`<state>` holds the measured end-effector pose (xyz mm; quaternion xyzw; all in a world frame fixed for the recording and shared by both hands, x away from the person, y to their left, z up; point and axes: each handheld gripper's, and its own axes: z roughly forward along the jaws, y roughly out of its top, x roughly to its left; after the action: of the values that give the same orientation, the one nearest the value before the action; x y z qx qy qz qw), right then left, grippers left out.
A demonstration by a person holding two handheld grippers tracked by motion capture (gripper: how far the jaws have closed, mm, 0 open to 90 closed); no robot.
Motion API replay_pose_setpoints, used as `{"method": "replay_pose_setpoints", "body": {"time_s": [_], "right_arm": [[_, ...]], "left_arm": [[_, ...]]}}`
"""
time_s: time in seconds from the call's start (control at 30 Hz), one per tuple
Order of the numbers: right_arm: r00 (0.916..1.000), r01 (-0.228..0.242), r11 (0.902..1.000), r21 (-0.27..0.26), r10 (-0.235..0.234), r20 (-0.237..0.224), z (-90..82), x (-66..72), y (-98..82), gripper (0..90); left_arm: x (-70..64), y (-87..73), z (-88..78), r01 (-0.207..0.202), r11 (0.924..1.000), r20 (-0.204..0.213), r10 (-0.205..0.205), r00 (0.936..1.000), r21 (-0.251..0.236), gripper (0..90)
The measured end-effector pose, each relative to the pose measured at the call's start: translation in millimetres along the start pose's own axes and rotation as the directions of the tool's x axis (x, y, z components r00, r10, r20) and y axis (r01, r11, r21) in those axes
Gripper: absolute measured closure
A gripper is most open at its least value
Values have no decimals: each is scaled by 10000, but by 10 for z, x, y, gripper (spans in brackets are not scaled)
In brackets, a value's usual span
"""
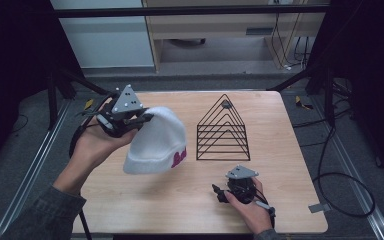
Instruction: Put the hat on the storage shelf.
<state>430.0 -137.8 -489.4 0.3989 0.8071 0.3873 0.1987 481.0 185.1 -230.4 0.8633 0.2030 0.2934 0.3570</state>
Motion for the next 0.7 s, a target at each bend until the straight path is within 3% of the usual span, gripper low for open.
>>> {"method": "replay_pose_setpoints", "body": {"time_s": [0.13, 0.23, 0.47, 0.57, 0.63, 0.7], "right_arm": [[9991, 387, 9972, -634, -395, -126, -308, 29, 208, 268], [9987, 322, 9917, -1245, -368, -349, -524, 53, 376, 294], [9953, 871, 9695, -2293, -944, -212, -974, 140, 915, 310], [9960, 663, 9593, -2745, -801, -393, -1064, 121, 1056, 327], [9967, 514, 9561, -2884, -671, -447, -1105, 100, 1137, 357], [9957, 719, 9548, -2883, -857, -353, -1120, 82, 1210, 376]], "left_arm": [[50, 117, -70, -47, 9997, -141, 44, 9999, -236, 815], [81, 202, -135, -106, 9990, -209, 97, 9997, -432, 816], [163, 473, -234, -307, 9953, -218, 288, 9993, -915, 816], [201, 600, -253, -456, 9936, -278, 429, 9987, -1032, 817], [267, 678, -261, -306, 9925, -192, 285, 9994, -1187, 816], [320, 736, -255, -155, 9905, -66, 147, 9999, -1367, 817]]}}
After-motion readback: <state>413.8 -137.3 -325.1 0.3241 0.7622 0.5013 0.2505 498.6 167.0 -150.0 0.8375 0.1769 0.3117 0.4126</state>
